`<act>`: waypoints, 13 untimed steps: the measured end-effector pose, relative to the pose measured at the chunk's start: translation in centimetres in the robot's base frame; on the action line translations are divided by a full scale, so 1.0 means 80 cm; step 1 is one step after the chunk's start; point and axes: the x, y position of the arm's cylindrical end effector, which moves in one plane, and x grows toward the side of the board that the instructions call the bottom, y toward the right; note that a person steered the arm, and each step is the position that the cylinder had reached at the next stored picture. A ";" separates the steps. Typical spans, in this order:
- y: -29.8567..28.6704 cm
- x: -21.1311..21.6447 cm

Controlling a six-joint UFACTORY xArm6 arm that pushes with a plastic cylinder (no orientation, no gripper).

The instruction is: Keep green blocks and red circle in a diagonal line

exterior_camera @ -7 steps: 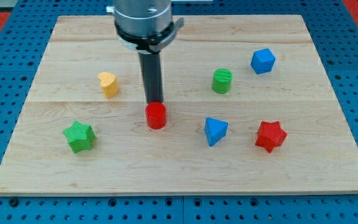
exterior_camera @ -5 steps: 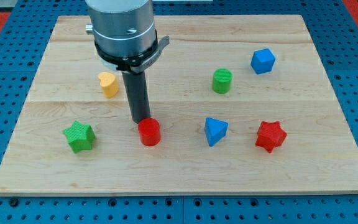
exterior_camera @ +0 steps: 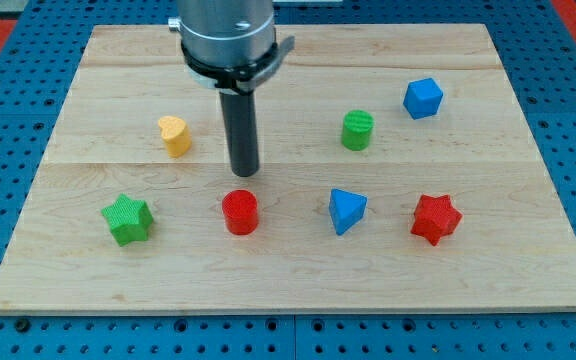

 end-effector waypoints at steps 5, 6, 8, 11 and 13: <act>-0.131 0.076; -0.125 0.011; 0.083 -0.113; 0.202 -0.056; 0.222 -0.037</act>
